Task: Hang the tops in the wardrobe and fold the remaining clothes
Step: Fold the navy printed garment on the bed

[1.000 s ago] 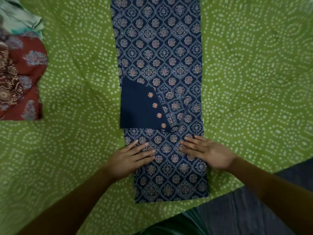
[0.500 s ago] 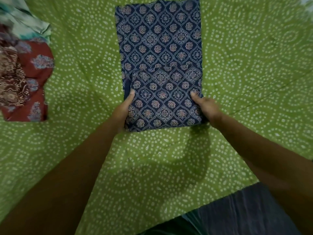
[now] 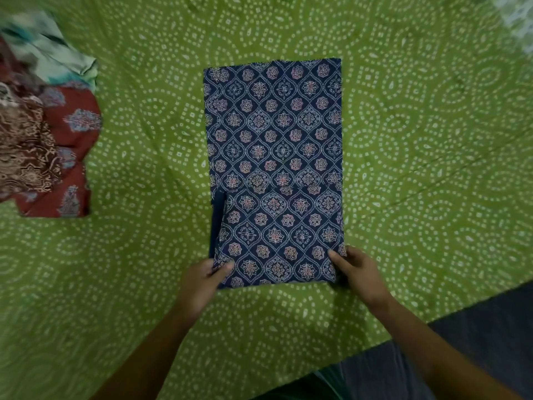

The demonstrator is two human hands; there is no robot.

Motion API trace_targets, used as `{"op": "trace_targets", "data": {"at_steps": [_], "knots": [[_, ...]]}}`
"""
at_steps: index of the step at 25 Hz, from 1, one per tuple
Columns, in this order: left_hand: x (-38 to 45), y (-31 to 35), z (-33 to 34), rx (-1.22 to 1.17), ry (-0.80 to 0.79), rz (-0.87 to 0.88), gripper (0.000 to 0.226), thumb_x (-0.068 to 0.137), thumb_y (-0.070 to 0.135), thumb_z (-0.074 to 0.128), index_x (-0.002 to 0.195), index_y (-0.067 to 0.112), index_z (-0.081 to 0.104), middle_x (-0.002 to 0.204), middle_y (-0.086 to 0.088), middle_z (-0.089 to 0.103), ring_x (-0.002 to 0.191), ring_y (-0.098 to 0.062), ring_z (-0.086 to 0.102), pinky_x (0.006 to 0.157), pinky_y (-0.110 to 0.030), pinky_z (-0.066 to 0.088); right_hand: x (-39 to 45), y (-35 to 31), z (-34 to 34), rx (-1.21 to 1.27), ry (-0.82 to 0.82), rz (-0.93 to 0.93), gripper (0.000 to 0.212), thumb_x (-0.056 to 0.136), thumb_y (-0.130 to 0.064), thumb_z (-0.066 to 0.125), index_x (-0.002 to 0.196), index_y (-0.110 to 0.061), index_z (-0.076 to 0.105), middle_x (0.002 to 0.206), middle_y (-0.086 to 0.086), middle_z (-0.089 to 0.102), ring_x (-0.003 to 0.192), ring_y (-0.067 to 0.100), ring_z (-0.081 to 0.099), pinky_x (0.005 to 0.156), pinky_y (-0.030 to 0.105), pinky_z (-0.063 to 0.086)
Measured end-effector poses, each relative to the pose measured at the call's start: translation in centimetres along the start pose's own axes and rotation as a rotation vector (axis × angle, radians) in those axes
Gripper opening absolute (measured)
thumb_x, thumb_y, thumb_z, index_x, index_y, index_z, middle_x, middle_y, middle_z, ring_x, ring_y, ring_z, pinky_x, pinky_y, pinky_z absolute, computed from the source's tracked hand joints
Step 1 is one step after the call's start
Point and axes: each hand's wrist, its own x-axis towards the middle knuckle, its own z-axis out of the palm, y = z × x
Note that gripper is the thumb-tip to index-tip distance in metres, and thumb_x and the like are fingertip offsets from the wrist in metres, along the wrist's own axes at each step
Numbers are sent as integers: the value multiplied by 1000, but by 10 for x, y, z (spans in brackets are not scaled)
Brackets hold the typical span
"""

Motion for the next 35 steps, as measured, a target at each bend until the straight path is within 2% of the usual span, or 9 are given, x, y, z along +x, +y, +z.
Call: {"op": "trace_targets", "data": {"at_steps": [3,6,11,17,21,23,26,31,35], "knots": [[19,36,-1,104,193,38,46,79,55,67,100,15,59,78,9,61,72,-10,61,62,-26,46,16,-17,0,-62,116,-86,35,78,-38,71,102,-15,60,96,5,69,87,21,66,70,25,53],[61,84,0,177,333,166,47,80,47,69,113,16,54,84,9,54,70,-9,54,57,-22,38,51,-52,9,-186,200,-185,44,76,-47,72,107,-22,53,105,3,65,92,19,64,81,35,54],[100,96,1,9,384,286,21,88,27,65,95,7,65,63,6,49,50,-7,36,44,-15,30,91,-74,18,-307,280,-308,34,90,-40,61,108,-11,62,108,7,68,96,27,64,92,47,51],[111,84,-6,180,404,514,13,88,24,65,90,11,65,73,4,54,62,-10,48,56,-12,38,101,-78,17,-491,374,-410,25,88,-38,64,84,-13,60,81,6,64,70,20,55,58,24,38],[120,84,-22,585,451,703,23,86,18,65,107,10,57,103,-7,57,95,-19,54,83,-30,47,97,-83,2,-756,433,-591,30,89,-24,65,113,-11,55,110,6,59,95,20,56,77,32,50],[118,69,-52,958,297,1006,41,89,6,58,128,11,51,133,-11,53,122,-27,50,103,-41,40,88,-73,-30,-1158,268,-876,54,86,-15,61,137,-9,41,137,13,46,120,27,47,98,43,45],[105,41,-99,1453,-105,1437,61,89,13,40,149,14,28,157,-9,22,145,-26,19,116,-48,18,80,-62,-75,-1749,-184,-1173,74,84,-33,43,151,-16,19,159,7,11,146,26,12,118,46,12],[119,65,-78,1649,-158,1361,85,75,20,52,152,12,16,160,-11,9,148,-27,6,118,-48,8,125,-82,-31,-2039,-351,-1229,75,83,-19,38,153,-21,11,160,6,8,148,25,6,119,45,1],[131,75,-59,1566,-249,1300,79,83,9,45,152,13,7,160,-8,6,148,-23,1,120,-42,2,137,-101,-19,-1905,-533,-1154,84,79,-3,37,153,-27,5,160,-4,2,147,16,-9,119,37,-9]]}}
